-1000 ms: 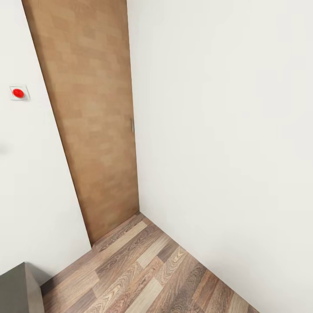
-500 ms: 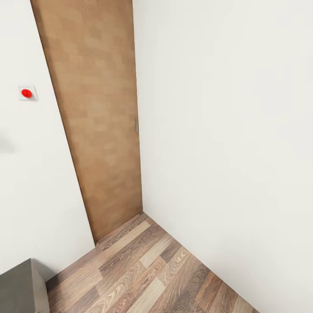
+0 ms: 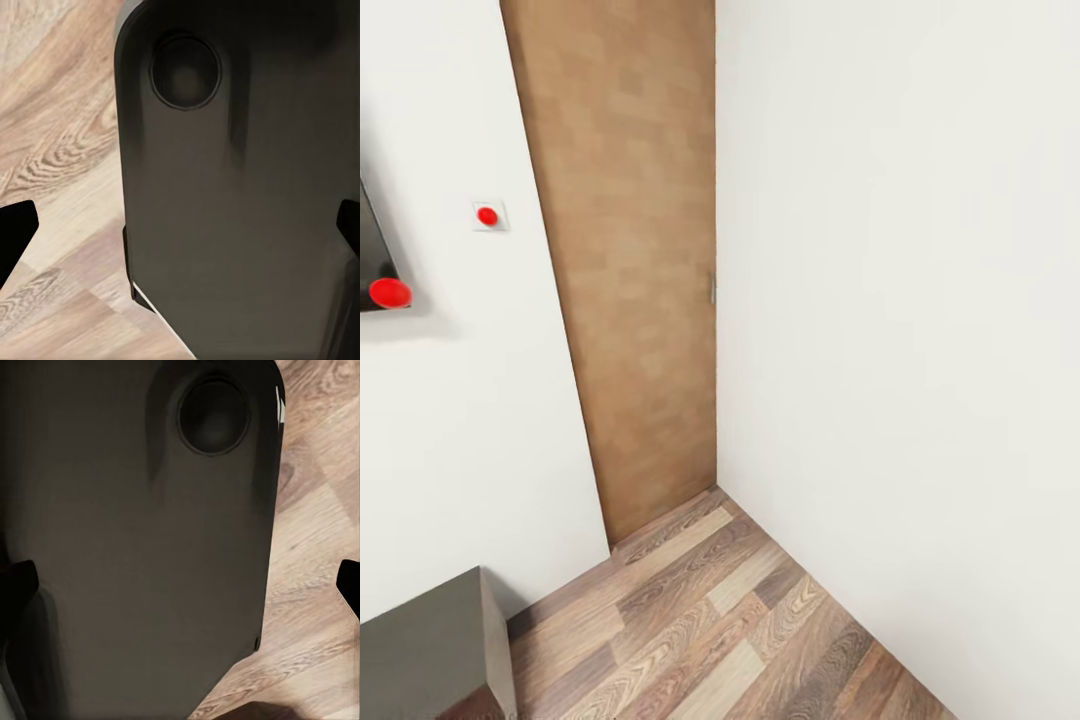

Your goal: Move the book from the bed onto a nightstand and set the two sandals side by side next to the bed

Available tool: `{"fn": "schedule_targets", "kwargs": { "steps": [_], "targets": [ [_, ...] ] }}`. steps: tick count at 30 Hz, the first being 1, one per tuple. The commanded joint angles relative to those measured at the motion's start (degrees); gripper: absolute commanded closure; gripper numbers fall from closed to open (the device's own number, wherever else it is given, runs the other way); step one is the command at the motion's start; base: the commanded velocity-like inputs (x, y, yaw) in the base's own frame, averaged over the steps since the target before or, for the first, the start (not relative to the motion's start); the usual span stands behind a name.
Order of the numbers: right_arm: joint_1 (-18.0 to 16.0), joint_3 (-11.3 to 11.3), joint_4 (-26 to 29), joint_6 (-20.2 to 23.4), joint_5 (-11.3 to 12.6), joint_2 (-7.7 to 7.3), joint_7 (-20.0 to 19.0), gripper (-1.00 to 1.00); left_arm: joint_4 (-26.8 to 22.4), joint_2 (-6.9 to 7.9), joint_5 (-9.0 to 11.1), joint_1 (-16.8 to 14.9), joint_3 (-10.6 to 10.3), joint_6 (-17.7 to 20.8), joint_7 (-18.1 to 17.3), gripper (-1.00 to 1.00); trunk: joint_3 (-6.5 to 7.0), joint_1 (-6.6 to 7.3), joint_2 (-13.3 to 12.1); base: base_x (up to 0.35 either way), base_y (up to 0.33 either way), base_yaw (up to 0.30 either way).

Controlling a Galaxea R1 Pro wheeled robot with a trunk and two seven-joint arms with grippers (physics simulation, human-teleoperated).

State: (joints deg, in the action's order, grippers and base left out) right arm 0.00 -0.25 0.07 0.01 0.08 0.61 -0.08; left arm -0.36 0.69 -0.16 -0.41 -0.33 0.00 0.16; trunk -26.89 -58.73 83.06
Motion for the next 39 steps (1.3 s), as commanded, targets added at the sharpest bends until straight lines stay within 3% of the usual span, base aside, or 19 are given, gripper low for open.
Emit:
{"fn": "schedule_targets", "kwargs": {
  "steps": [1, 39],
  "targets": [
    [0.0, -0.02, 0.01, 0.0, 0.01, 0.0, -0.01, -1.0, 0.01, 0.0, -0.02, -0.03, -0.03, 0.0, 0.02, -1.0, -0.04, 0.0, 0.02, 0.0, 0.0, 0.244],
    [0.0, -0.22, -0.01, -0.01, 0.1, 0.01, -0.01, -1.0, 0.01, 0.02, -0.07, -0.03, -0.02, 0.0, 0.02, -1.0, -0.04, 0.0, 0.02, 0.0, 0.0, 0.246]
  ]
}}
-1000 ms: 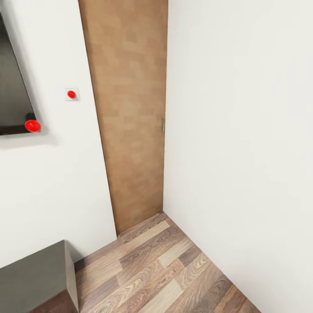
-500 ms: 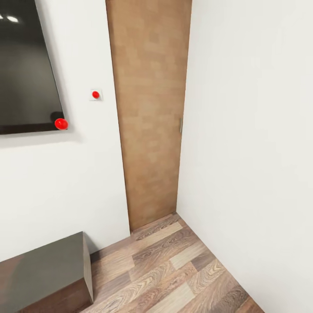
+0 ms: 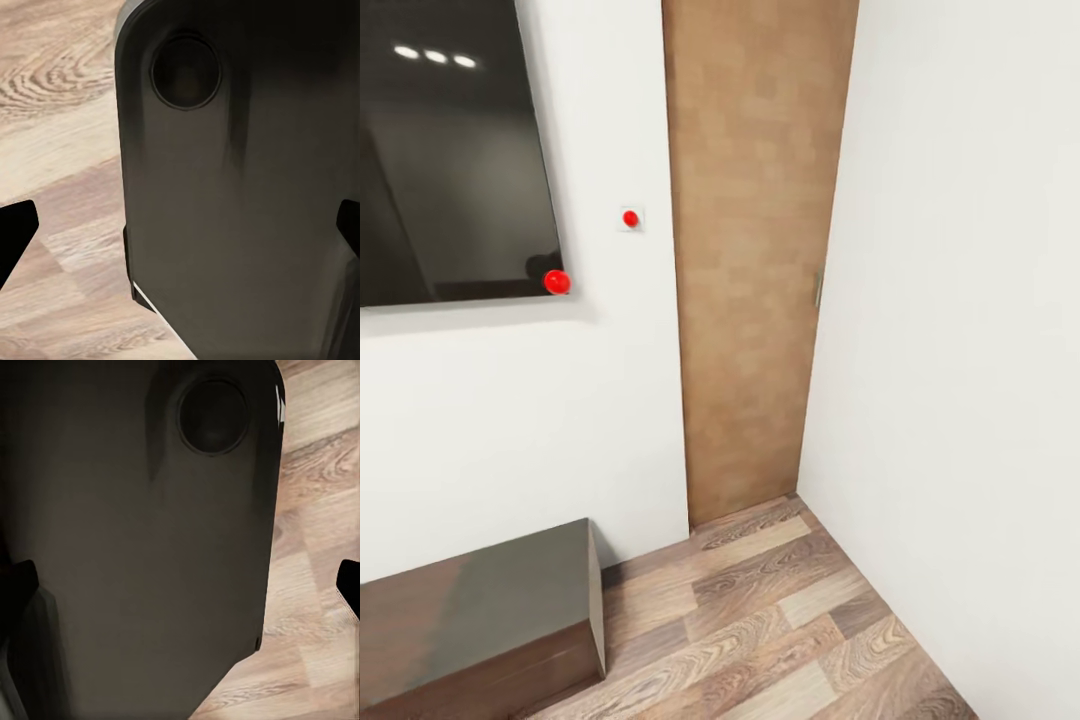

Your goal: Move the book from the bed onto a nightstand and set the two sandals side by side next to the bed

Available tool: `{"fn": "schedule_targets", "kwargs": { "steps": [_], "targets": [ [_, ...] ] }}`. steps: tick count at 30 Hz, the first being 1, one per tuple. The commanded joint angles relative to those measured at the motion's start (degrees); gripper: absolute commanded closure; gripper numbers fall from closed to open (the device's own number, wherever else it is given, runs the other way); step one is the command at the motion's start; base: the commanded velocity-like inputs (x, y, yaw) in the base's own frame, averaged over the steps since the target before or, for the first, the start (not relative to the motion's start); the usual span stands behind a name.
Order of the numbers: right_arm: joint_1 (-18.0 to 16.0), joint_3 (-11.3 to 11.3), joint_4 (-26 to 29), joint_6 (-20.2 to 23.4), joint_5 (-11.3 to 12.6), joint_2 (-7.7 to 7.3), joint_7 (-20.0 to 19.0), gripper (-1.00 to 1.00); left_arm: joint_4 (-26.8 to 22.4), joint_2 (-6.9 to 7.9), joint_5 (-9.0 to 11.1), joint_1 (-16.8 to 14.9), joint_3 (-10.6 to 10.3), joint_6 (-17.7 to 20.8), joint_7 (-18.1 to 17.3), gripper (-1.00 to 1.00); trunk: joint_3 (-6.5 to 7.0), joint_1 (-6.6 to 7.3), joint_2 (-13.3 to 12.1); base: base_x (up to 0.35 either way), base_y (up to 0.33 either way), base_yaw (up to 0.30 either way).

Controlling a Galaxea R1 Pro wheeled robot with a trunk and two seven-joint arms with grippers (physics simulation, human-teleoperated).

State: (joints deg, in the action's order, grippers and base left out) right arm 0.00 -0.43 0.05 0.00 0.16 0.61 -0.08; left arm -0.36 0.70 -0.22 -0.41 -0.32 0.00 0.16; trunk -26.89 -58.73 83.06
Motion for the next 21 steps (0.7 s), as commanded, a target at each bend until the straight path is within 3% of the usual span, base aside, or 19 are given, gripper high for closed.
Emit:
{"fn": "schedule_targets", "kwargs": {
  "steps": [1, 21],
  "targets": [
    [0.0, -0.03, 0.02, 0.0, 0.02, 0.0, -0.01, -1.0, 0.01, 0.0, -0.03, -0.03, -0.03, 0.0, 0.02, -1.0, -0.04, 0.0, 0.02, 0.0, 0.0, 0.246],
    [0.0, 0.04, 0.04, -0.07, 0.02, 0.05, -0.01, -1.0, 0.01, 0.0, 0.04, -0.03, 0.02, 0.0, 0.02, -1.0, -0.04, 0.0, 0.02, 0.0, 0.0, 0.246]
  ]
}}
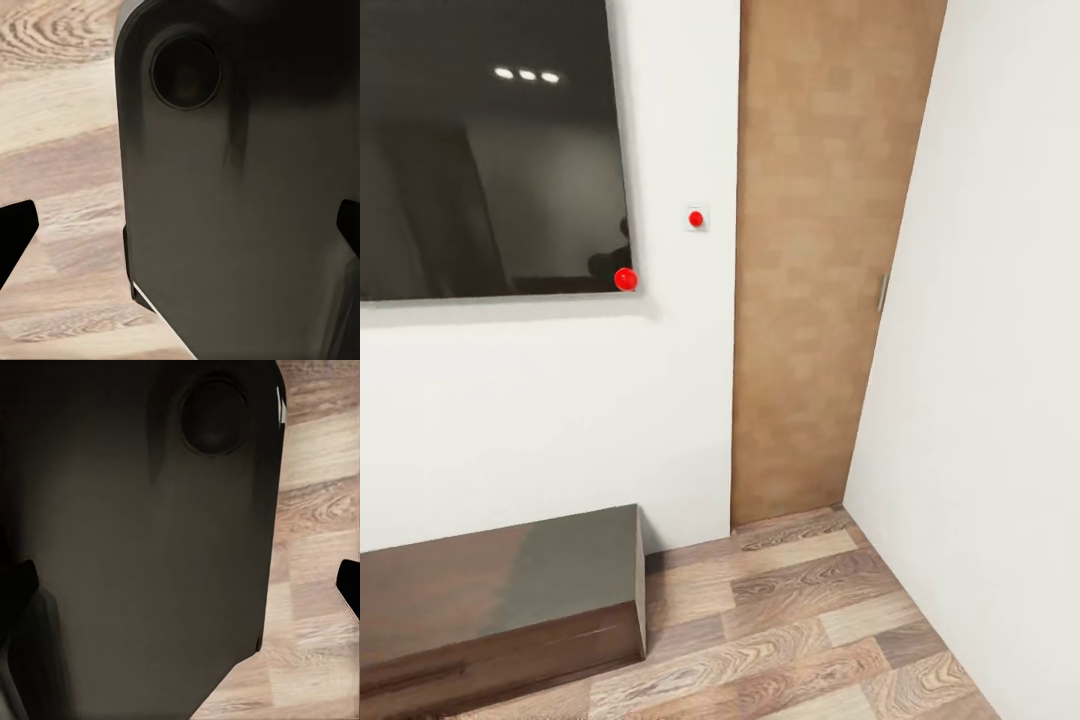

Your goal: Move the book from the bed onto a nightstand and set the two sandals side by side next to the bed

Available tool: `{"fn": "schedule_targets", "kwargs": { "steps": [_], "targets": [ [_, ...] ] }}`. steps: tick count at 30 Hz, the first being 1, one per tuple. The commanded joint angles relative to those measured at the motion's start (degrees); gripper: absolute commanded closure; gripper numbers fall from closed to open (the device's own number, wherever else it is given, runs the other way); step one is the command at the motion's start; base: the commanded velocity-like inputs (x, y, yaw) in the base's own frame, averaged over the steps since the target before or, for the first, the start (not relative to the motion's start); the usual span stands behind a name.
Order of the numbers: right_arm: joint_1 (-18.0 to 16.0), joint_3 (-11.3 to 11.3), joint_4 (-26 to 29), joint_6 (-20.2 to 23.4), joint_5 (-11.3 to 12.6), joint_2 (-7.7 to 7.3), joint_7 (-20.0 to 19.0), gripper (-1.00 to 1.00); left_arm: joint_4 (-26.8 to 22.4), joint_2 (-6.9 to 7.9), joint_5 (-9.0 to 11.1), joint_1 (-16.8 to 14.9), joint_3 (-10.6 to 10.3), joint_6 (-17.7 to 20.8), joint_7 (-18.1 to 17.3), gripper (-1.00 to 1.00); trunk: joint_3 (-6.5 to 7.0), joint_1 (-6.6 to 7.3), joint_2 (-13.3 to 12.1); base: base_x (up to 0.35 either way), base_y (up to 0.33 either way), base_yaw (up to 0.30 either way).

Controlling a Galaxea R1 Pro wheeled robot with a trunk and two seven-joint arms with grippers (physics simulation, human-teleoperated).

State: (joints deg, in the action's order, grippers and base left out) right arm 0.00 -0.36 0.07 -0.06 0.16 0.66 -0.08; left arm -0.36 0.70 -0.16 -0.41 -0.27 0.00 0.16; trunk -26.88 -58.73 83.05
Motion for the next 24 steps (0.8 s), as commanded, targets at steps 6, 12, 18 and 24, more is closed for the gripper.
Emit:
{"fn": "schedule_targets", "kwargs": {
  "steps": [6, 12, 18, 24],
  "targets": [
    [0.0, -0.07, 0.01, -0.02, 0.02, 0.0, -0.01, -1.0, 0.0, 0.0, -0.02, -0.03, -0.05, 0.0, 0.02, -1.0, -0.04, 0.0, 0.02, 0.0, 0.0, 0.246],
    [0.0, -0.1, 0.01, -0.02, 0.02, -0.02, -0.01, -1.0, 0.0, 0.0, -0.02, -0.03, -0.02, 0.0, 0.02, -1.0, -0.04, 0.0, 0.02, 0.0, 0.0, 0.246],
    [0.0, -0.07, 0.01, -0.02, 0.02, 0.01, -0.01, -1.0, 0.0, -0.02, -0.02, -0.03, 0.01, 0.0, 0.02, -1.0, -0.04, 0.0, 0.02, 0.0, 0.0, 0.246],
    [0.0, -0.05, 0.01, -0.03, 0.02, 0.0, -0.01, -1.0, 0.0, -0.01, -0.02, -0.03, 0.01, 0.0, 0.02, -1.0, -0.04, 0.0, 0.02, 0.0, 0.0, 0.246]
  ]
}}
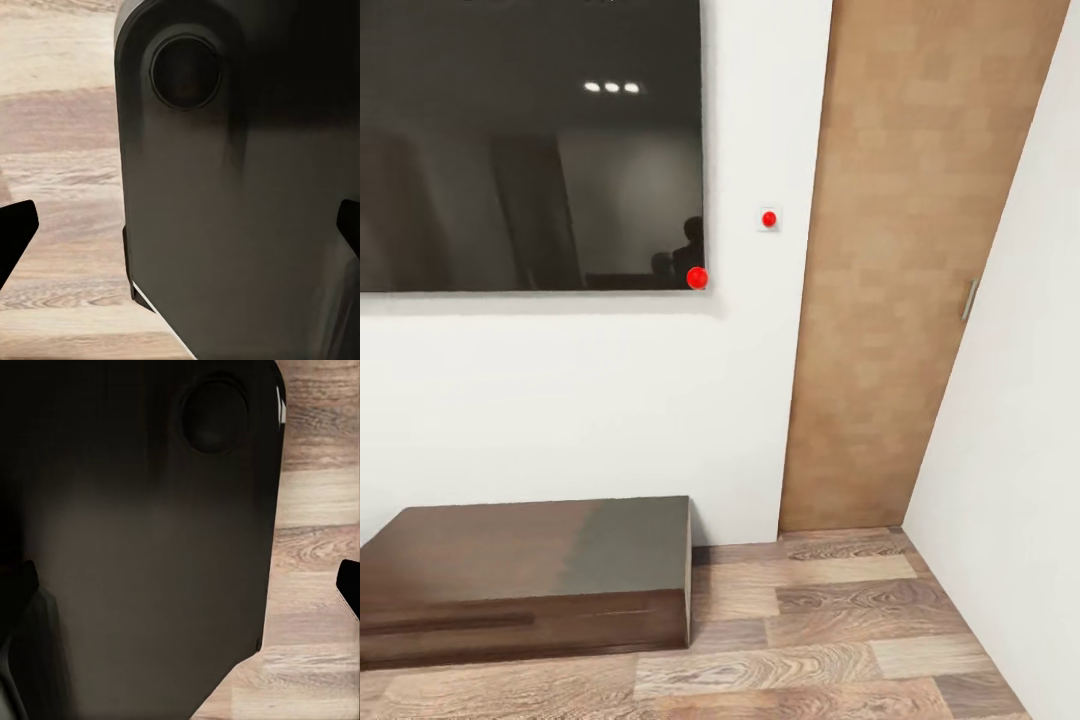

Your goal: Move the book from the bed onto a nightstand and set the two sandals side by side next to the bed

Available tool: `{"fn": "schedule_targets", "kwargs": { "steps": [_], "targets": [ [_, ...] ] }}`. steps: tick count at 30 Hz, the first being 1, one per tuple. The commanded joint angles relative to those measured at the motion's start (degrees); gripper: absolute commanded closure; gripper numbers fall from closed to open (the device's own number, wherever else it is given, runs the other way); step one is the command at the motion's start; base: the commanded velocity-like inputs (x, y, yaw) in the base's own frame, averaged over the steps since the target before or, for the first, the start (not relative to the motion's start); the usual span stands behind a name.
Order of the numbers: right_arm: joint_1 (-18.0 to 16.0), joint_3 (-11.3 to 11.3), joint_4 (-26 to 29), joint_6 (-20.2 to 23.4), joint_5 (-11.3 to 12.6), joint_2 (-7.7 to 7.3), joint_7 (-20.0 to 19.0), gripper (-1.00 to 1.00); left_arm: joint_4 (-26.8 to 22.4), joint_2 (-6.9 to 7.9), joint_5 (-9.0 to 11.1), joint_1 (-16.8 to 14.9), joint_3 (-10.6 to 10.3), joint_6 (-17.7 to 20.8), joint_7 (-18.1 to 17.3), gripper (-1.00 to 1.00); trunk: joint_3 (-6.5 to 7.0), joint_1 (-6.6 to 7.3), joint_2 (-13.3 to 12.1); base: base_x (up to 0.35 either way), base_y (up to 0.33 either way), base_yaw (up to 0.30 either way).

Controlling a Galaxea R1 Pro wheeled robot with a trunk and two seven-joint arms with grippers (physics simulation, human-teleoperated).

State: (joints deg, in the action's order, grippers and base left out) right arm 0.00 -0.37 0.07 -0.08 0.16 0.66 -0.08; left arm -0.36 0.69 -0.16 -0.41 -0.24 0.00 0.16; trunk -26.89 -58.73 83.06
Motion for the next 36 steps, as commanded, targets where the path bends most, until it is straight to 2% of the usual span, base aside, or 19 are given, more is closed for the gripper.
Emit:
{"fn": "schedule_targets", "kwargs": {
  "steps": [1, 36],
  "targets": [
    [0.0, -0.04, 0.01, -0.01, 0.02, 0.01, -0.01, -1.0, 0.01, 0.0, -0.02, -0.03, -0.03, 0.0, 0.02, -1.0, -0.04, 0.0, 0.02, 0.0, 0.0, 0.246],
    [0.0, 0.0, 0.0, -0.09, 0.02, 0.06, -0.01, -1.0, 0.01, 0.01, -0.02, -0.03, -0.03, 0.0, 0.02, -1.0, -0.04, 0.0, 0.02, 0.0, 0.0, 0.246]
  ]
}}
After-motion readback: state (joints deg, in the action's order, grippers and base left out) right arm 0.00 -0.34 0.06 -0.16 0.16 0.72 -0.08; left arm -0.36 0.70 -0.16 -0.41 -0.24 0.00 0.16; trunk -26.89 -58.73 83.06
